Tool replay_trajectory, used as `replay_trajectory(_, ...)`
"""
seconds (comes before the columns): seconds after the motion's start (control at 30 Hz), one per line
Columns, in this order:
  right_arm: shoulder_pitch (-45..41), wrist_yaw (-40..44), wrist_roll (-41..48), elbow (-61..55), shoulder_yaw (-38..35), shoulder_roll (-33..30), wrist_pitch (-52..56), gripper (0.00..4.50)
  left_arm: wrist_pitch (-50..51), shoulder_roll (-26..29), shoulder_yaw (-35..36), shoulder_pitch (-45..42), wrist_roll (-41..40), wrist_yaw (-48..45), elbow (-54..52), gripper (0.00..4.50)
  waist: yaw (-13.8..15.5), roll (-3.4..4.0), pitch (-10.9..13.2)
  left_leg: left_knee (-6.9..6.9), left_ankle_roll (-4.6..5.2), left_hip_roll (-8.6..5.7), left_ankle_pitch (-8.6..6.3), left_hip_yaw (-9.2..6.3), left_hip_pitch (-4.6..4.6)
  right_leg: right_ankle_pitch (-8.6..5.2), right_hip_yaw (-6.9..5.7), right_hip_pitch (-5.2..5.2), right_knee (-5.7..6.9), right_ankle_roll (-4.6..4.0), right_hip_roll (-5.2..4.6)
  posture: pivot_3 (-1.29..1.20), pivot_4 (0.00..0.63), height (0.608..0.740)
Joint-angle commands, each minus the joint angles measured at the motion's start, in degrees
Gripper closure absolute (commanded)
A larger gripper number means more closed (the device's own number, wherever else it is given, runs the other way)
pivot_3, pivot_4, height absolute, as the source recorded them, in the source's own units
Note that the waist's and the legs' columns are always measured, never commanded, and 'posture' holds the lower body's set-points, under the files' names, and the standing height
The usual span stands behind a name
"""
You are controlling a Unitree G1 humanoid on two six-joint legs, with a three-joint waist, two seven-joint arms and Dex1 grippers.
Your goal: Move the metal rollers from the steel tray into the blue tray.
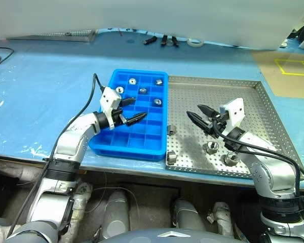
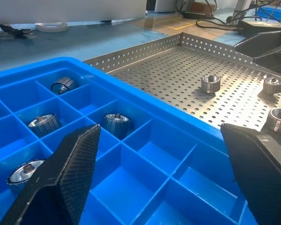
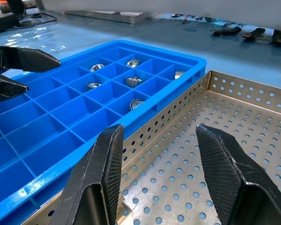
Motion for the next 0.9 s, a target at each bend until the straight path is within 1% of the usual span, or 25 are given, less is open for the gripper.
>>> replay_trajectory(0.03, -0.6, 0.0, 0.3, -1.4, -0.7, -0.3, -1.2, 1.99, -0.3, 0.3, 1.1, -0.6, -0.8, -0.1, -2.4, 0.17, 0.0, 0.0, 0.0, 0.0, 0.0, 0.0, 0.0, 0.0, 0.0, 0.0, 0.0, 0.0, 0.01, 0.0, 0.0, -0.06, 0.15, 0.74)
replay_trajectory(0.9, -0.7, -0.1, 0.0, -1.2, -1.2, -0.9, -1.5, 1.99, -1.5, -0.1, 1.4, -1.5, -0.5, 0.2, -0.6, 0.17, 0.0, 0.0, 0.0, 0.0, 0.0, 0.0, 0.0, 0.0, 0.0, 0.0, 0.0, 0.0, 0.01, 0.0, 0.0, -0.07, 0.15, 0.74)
